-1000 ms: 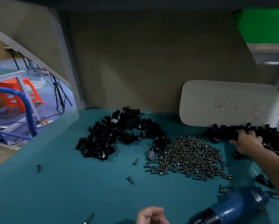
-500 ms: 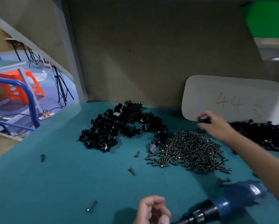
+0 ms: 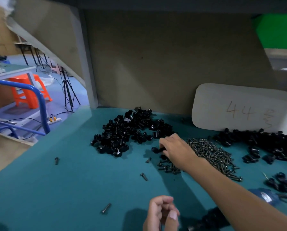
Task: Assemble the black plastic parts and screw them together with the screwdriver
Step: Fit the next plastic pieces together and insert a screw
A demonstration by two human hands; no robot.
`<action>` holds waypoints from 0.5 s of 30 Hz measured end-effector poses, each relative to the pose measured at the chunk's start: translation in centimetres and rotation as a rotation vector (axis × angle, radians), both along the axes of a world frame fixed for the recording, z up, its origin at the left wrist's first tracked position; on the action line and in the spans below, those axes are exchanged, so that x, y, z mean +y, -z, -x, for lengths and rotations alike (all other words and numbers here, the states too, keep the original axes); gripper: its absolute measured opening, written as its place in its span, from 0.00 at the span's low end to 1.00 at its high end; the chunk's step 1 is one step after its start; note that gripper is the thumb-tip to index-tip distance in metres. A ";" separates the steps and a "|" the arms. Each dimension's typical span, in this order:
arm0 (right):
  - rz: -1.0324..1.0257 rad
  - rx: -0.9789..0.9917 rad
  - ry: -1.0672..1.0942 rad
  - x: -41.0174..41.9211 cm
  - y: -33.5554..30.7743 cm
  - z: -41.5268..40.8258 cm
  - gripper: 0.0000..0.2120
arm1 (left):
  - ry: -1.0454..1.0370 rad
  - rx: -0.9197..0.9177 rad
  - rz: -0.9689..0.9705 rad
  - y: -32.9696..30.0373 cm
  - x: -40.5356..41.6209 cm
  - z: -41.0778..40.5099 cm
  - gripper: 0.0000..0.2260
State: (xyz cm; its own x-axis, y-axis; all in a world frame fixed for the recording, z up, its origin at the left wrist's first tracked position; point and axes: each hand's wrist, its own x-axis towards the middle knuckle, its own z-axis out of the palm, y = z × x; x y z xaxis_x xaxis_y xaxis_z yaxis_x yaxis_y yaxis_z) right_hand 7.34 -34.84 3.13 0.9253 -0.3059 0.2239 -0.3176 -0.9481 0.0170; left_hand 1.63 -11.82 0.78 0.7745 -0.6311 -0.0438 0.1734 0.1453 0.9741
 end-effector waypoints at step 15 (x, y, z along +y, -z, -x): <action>-0.887 -0.440 0.085 7.1 -4.6 6.7 0.09 | -0.153 -0.187 0.090 0.6 0.2 -0.1 0.21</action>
State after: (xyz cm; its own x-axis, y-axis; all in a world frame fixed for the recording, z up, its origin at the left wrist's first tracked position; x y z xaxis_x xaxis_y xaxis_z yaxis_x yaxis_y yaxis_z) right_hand 0.64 -27.77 7.71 0.7819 -0.5902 0.2006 -0.1923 -0.5345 -0.8230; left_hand 1.76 -11.62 0.22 0.8509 -0.5004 0.1600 -0.0389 0.2437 0.9691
